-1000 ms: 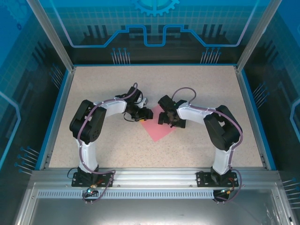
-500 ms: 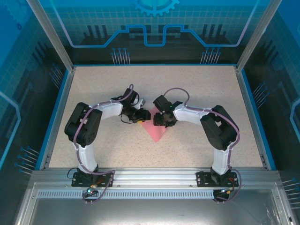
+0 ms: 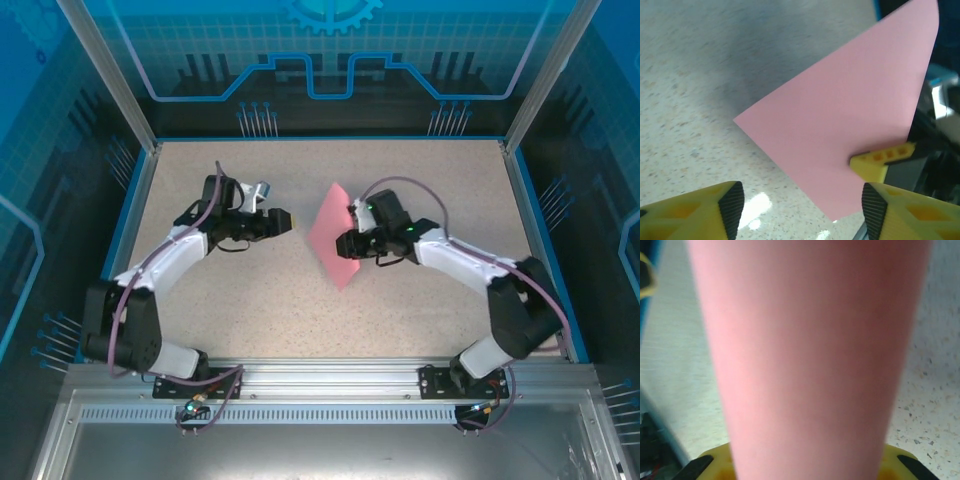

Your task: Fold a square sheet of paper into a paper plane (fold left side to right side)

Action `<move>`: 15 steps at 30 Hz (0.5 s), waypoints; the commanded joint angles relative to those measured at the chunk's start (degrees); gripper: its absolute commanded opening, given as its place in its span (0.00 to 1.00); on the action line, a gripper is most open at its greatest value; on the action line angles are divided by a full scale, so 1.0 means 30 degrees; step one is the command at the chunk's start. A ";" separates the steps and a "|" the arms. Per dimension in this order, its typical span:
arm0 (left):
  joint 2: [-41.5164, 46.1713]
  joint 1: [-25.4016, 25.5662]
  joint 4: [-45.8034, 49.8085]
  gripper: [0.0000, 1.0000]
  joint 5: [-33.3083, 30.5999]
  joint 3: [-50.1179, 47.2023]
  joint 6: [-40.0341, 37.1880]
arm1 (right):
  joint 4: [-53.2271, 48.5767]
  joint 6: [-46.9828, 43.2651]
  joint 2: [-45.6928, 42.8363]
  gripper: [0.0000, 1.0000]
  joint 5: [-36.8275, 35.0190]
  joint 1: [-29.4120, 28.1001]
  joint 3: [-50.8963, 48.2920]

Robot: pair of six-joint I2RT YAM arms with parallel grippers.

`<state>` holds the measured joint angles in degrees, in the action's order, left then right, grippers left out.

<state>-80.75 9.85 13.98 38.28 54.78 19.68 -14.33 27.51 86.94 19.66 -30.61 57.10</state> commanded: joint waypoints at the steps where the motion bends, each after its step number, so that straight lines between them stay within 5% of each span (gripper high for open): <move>1: 0.2050 -0.0079 -0.0806 0.73 0.2769 -0.0083 -0.1833 | -0.1058 -0.3602 -0.2017 0.26 0.4707 0.1283 0.0104; 9: 0.3510 -0.0016 -0.2081 0.81 0.5979 0.0249 -0.2828 | -0.7361 -0.8726 -0.2845 0.27 1.0199 0.1876 0.3622; 15: 0.2962 0.0255 -0.0896 0.84 0.6398 0.0919 -0.3707 | -0.7945 -0.9420 -0.2521 0.27 1.2020 0.1698 0.4377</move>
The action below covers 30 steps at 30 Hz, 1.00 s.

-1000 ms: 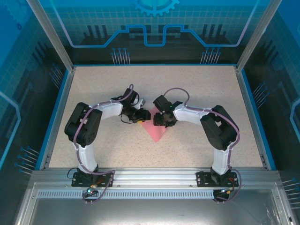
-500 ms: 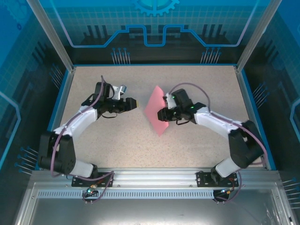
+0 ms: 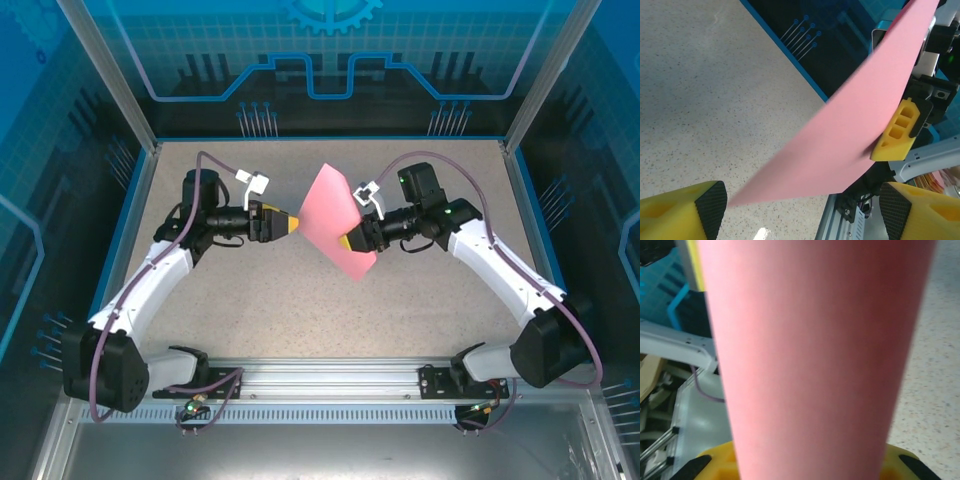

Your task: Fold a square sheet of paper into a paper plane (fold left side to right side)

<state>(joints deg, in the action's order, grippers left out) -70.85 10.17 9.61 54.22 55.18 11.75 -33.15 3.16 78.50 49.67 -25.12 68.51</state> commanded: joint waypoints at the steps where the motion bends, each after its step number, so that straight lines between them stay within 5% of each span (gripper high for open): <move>1: -0.0403 0.0197 0.0551 0.84 0.1103 0.0824 -0.1115 | -0.1842 -0.1422 0.0326 0.27 0.2002 -0.0224 0.0643; 9: -0.0975 0.1263 -0.0089 0.82 0.2071 0.1124 -0.1345 | -0.2523 -0.1921 0.0860 0.26 0.2333 -0.0937 0.1003; 11: -0.1188 0.1599 -0.0032 0.75 0.2688 0.1370 -0.1453 | -0.2359 -0.1774 0.0875 0.26 0.2030 -0.0938 0.1003; 15: -0.1374 0.1735 0.0591 0.41 0.2847 0.1769 -0.1863 | -0.2174 -0.1466 0.0716 0.28 0.0805 -0.0822 0.0963; 20: -0.1628 0.1735 0.1046 0.09 0.2000 0.1548 -0.1918 | -0.1731 -0.0405 -0.0187 0.49 -0.2978 0.0155 0.0209; 25: -0.2773 0.2292 -0.0020 0.05 0.0542 0.0134 -0.0150 | -0.0500 0.1686 -0.2225 0.83 -0.9286 0.1581 -0.1756; 30: -0.4168 0.3092 -0.2990 0.03 -0.1918 -0.2419 0.2589 | 0.0251 0.3751 -0.3369 0.93 -1.2765 0.2156 -0.3412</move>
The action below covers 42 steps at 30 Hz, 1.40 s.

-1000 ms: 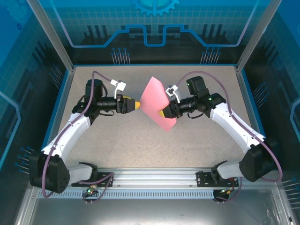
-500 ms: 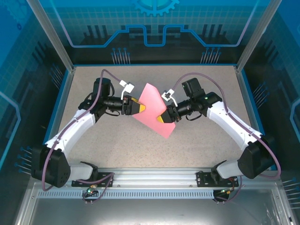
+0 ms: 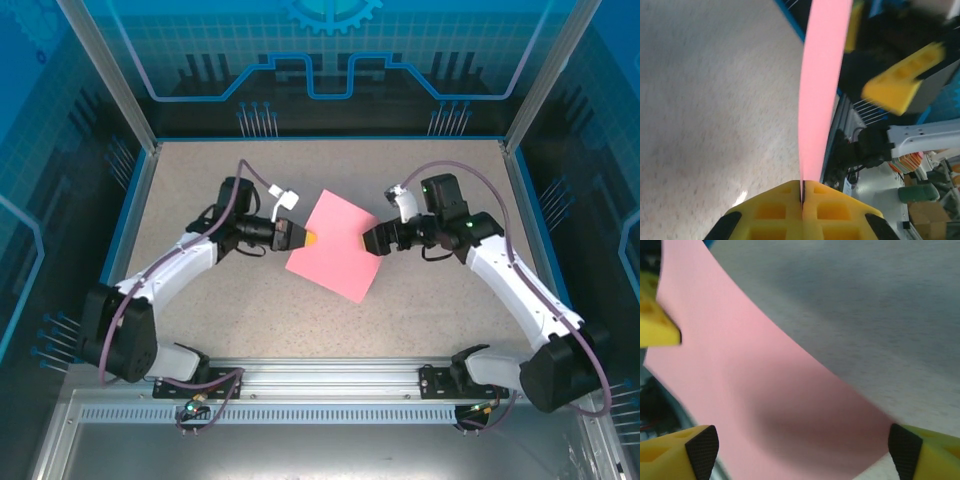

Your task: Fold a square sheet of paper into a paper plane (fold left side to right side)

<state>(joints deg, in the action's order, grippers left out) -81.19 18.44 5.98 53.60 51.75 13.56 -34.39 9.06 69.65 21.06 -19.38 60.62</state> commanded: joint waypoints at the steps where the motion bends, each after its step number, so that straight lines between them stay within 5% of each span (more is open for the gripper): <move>1: -0.0988 0.0441 -0.2259 0.01 -0.2744 -0.1885 0.2738 | 0.0991 0.2290 -0.0424 0.95 -0.3249 0.0268 -0.1145; 5: -0.1717 0.0724 -0.4102 0.00 -0.6501 -0.3781 0.5379 | 0.3116 0.4519 0.0217 0.92 -0.1791 0.0054 -0.2657; 13: -0.3062 0.1260 -0.5480 0.00 -0.9440 -0.4766 0.7423 | 0.7437 0.8300 0.4442 0.30 -0.0841 -0.2122 -0.3993; 15: -0.3378 0.1311 -0.5310 0.00 -1.0018 -0.4654 0.7947 | 0.7935 0.8837 0.5555 0.24 -0.0968 -0.2422 -0.3824; 27: -0.3584 0.1817 -0.4623 0.01 -1.0234 -0.4155 0.8429 | 0.6764 0.9342 1.1054 0.20 -0.2000 -0.3112 -0.1818; 36: -0.2744 0.2167 -0.5618 0.44 -0.7706 -0.2863 0.8653 | 0.6078 0.9226 1.1829 0.20 -0.2569 -0.3166 -0.2324; 42: -0.4176 0.2978 -0.7143 0.59 -0.6362 -0.1733 0.9496 | 0.6923 0.9196 1.1403 0.21 -0.2233 -0.3136 -0.2744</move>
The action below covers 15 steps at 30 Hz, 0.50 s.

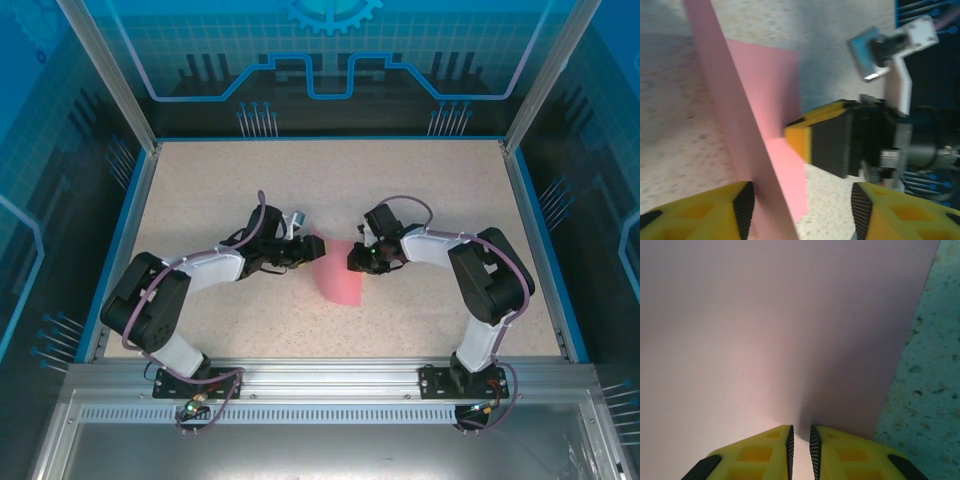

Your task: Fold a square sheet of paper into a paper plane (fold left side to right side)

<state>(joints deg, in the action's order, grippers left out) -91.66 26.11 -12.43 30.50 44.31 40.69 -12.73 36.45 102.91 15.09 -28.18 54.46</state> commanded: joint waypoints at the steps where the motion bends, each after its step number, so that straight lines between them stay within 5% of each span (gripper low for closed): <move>1: -0.1031 0.0632 -0.1148 0.61 0.1444 0.0966 0.0547 | -0.0082 0.0066 0.0171 0.21 -0.0055 -0.0158 -0.0762; 7: -0.2469 0.1414 -0.1453 0.62 0.1274 0.1656 0.0574 | 0.1160 0.0273 -0.1738 0.23 0.0769 0.0266 -0.1247; 15: -0.2875 0.1482 -0.1060 0.53 0.1092 0.1786 0.0299 | 0.1361 0.0451 -0.5476 0.42 0.1242 0.1805 -0.2587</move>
<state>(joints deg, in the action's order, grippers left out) -99.94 30.33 -15.70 32.86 47.88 42.09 -10.07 37.43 89.36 16.82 -24.38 48.80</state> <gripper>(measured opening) 0.536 0.407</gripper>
